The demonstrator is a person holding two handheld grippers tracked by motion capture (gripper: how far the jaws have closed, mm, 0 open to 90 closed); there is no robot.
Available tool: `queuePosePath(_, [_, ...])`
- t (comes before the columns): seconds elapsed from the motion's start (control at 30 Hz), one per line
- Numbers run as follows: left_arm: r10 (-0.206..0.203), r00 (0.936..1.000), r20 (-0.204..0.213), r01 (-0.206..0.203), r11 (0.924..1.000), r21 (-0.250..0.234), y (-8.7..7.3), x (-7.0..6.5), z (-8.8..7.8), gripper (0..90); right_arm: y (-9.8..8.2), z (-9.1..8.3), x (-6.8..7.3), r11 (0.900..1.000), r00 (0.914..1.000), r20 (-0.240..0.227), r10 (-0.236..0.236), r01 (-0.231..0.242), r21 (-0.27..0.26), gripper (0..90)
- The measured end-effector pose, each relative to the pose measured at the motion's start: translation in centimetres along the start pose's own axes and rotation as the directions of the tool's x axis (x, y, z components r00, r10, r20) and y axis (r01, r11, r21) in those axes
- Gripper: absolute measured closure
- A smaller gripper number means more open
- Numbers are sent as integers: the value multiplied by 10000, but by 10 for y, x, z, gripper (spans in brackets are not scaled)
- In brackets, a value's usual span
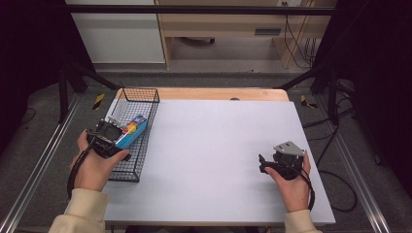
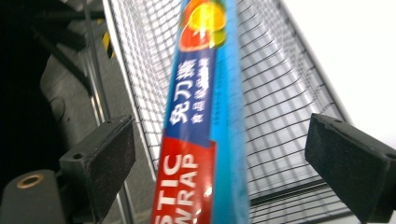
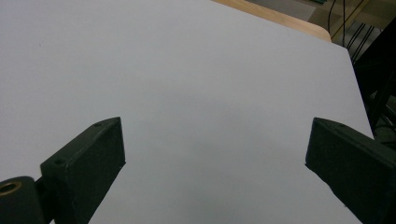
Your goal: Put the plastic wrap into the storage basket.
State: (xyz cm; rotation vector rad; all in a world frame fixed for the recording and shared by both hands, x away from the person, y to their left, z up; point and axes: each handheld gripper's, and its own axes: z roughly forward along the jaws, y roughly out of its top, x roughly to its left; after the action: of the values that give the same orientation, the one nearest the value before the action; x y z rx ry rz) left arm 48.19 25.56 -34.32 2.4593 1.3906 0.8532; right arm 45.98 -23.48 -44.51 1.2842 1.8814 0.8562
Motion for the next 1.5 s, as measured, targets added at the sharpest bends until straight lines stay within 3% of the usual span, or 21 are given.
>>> queuePosePath(0.17, [-25,9990,449,64,9961,-879,2,-7,-11,75,1,-2,2,9998,9998,107,-174,174,-25,48])
queuePosePath(0.37, [523,9959,739,-400,9866,-1582,8,-21,-22,57,1,-4,3,9998,9997,168,-193,194,-80,42])
queuePosePath(0.77, [1134,9885,997,-849,9633,-2545,35,-26,-27,50,0,-4,0,9996,9996,138,-244,245,-125,41])
queuePosePath(0.83, [1327,9850,1103,-1008,9611,-2570,39,-27,-24,52,0,-4,-1,9999,9999,48,-131,131,-93,42])
queuePosePath(0.9, [1636,9794,1183,-1274,9553,-2666,43,-28,-23,58,1,-4,-1,9998,9995,243,-207,209,-62,46])
queuePosePath(1.0, [1939,9718,1345,-1417,9353,-3243,49,-28,-23,62,1,-5,-2,9999,9994,323,-121,123,-45,50])
queuePosePath(1.03, [1831,9714,1510,-1197,9274,-3545,51,-28,-24,62,2,-6,-2,9999,9993,354,-130,134,-105,50])
queuePosePath(1.1, [2089,9612,1800,-1212,9064,-4047,54,-30,-24,62,2,-7,-2,9998,9987,491,-160,165,-97,50])
queuePosePath(1.13, [2130,9580,1920,-1154,8993,-4218,55,-31,-24,62,1,-8,-2,9999,9986,529,-57,64,-112,52])
queuePosePath(1.2, [2332,9510,2028,-1186,8814,-4573,57,-33,-25,62,1,-10,-2,9999,9994,348,66,-60,-160,57])
queuePosePath(1.27, [2396,9502,1992,-1167,8663,-4856,56,-36,-22,62,0,-13,-1,9996,9994,302,192,-187,-194,55])
queuePosePath(1.3, [2339,9494,2095,-1032,8625,-4954,56,-38,-20,63,-1,-16,-1,9993,9994,190,285,-280,-251,55])
queuePosePath(1.37, [2370,9420,2377,-856,8544,-5126,54,-40,-15,63,-3,-19,2,9991,9994,37,350,-349,-222,55])
queuePosePath(1.43, [2407,9363,2557,-791,8540,-5142,53,-45,-12,62,-5,-22,5,9994,9997,-7,227,-227,-257,55])
queuePosePath(1.5, [2443,9326,2656,-730,8484,-5242,53,-51,-11,62,-5,-26,8,9994,10000,30,70,-69,-346,54])
